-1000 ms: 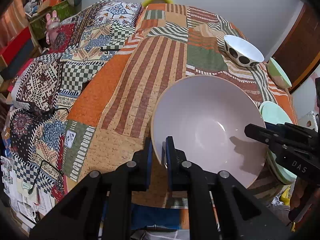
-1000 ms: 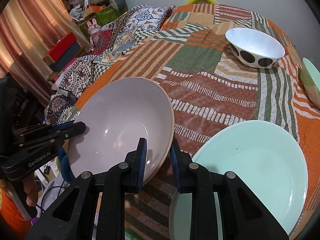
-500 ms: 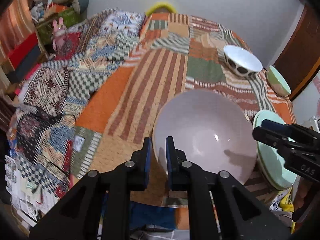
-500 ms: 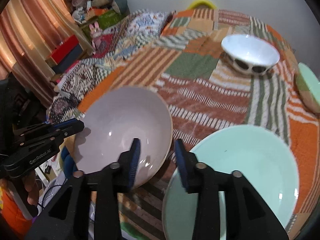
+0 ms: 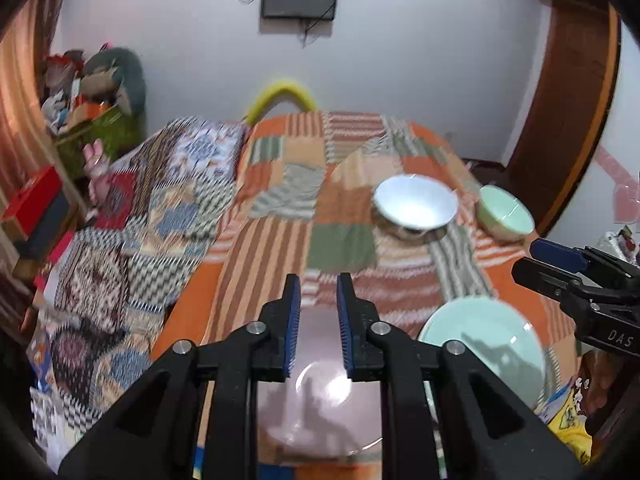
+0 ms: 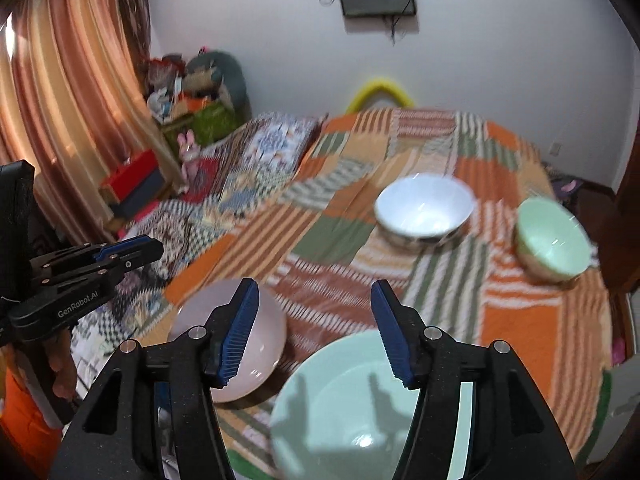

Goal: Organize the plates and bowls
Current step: 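Open the left gripper off the pink bowl and move to the white dotted bowl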

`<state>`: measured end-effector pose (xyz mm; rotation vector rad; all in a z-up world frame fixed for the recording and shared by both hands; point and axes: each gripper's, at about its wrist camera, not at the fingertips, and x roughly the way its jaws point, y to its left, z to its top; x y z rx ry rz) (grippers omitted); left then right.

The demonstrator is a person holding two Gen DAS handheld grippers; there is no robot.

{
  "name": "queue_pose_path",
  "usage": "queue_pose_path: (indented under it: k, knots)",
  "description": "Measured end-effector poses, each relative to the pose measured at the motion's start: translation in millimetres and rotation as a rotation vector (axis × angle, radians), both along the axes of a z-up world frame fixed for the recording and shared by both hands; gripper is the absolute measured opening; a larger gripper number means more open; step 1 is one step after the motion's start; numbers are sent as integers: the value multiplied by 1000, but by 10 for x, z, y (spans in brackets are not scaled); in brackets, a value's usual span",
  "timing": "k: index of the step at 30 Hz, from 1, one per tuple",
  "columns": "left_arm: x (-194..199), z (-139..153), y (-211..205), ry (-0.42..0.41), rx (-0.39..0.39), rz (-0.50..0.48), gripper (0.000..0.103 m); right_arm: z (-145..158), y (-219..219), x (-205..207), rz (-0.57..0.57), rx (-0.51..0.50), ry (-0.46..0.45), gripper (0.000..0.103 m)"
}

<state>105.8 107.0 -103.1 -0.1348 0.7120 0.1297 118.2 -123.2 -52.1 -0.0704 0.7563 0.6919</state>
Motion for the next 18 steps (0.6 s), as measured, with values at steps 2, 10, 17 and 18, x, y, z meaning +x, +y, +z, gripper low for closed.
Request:
queue_pose_path:
  k: [2, 10, 17, 18]
  knots:
    - [117, 120, -67, -27, -1, -18, 27, 115, -100, 74, -25, 8, -38, 55]
    - [686, 440, -285, -114, -3, -75, 49, 349, -384, 425, -116, 23, -124, 60]
    - [1376, 276, -324, -53, -14, -104, 54, 303, -424, 868, -146, 1, -123, 60]
    - [1496, 209, -315, -33, -23, -109, 54, 281, -430, 920, -148, -4, -117, 60]
